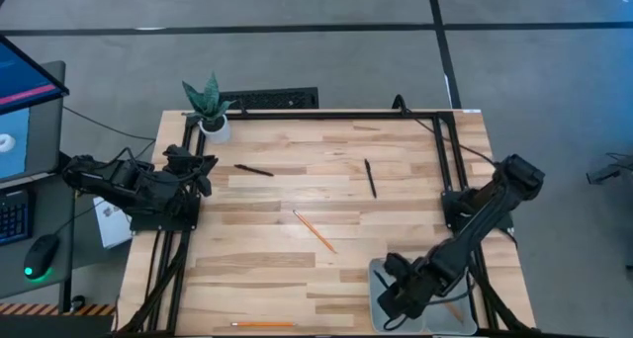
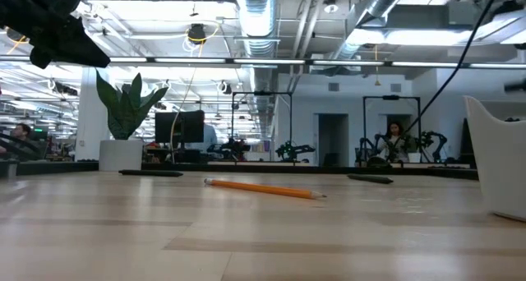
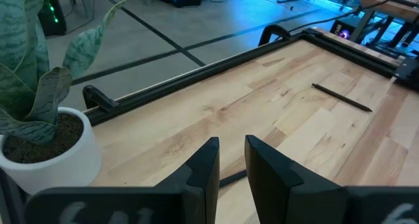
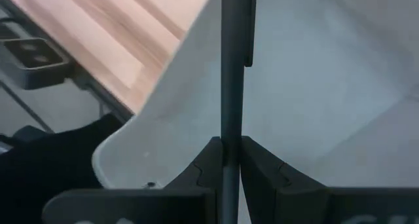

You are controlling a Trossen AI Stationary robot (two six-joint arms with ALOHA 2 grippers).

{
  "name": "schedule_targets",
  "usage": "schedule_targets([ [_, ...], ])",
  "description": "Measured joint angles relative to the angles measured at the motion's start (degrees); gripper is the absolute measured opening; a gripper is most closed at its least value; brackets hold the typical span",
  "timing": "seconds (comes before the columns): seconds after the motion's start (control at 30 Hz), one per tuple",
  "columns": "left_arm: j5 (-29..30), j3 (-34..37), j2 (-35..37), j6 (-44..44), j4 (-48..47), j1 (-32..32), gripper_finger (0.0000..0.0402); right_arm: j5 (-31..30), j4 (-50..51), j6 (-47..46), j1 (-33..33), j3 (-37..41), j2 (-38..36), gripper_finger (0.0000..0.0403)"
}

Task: Sort pens & pencils
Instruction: Put the top right black pen into the bottom left gray bin

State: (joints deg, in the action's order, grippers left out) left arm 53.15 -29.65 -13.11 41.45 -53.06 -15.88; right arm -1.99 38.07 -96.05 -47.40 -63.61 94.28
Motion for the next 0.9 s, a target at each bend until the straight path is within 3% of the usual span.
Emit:
schedule_targets([
  [0.47,0.00,0.00,-0.01,-0.01,0.00,0.00,0.0064,5.72,0.08,-3.46,1.33,-0.02,6.31,0.0062],
  [0.9,0.00,0.00,-0.02,-0.02,-0.02,0.00,0.0064,6.49,-0.79,-3.46,1.79,-0.02,6.38,0.0080],
])
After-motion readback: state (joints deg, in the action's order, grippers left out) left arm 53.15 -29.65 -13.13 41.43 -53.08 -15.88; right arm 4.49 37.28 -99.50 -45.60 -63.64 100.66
